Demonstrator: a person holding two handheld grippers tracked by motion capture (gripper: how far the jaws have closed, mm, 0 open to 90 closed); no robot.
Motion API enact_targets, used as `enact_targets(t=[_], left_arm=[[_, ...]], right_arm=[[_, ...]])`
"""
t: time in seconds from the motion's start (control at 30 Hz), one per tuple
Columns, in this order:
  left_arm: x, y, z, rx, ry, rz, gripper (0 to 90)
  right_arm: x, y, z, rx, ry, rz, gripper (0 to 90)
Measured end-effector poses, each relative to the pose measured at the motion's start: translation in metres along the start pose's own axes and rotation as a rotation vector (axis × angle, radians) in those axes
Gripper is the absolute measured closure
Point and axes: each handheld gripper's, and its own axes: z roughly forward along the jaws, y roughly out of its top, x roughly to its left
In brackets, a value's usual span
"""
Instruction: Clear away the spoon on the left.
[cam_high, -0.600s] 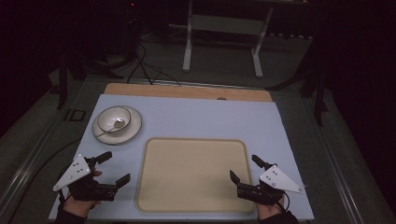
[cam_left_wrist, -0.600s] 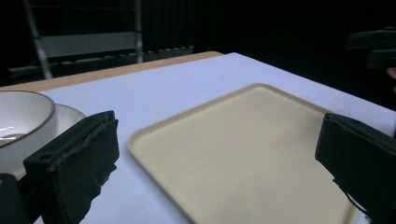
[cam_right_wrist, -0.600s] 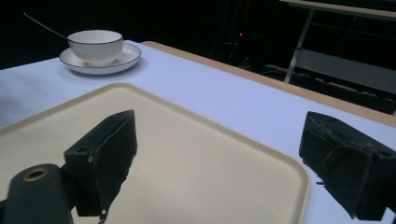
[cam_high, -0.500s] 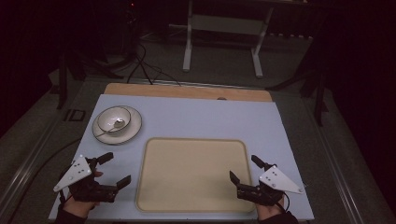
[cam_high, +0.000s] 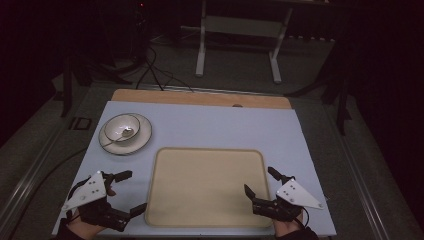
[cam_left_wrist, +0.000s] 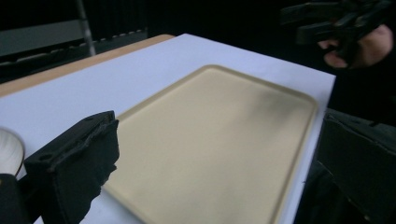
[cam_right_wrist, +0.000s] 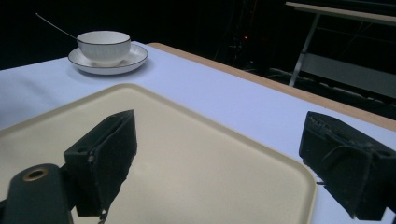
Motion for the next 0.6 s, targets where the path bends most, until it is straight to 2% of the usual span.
enact_targets(t=[0.13,0.37,0.6], left_arm=[[-0.004,0.014,-0.004,-0.007,-0.005,0.027,0.4],[0.000,0.044,-0.013,-0.014,0.033,0.074,0.4],[0.016,0.068,-0.022,-0.040,0.086,0.067,1.0]], right_arm=[[0.001,0.000,0.000,-0.006,0.002,-0.005,11.5],[0.002,0.001,0.001,-0.009,0.009,-0.007,11.5],[0.002,0.001,0.002,-0.010,0.019,-0.003,11.5]])
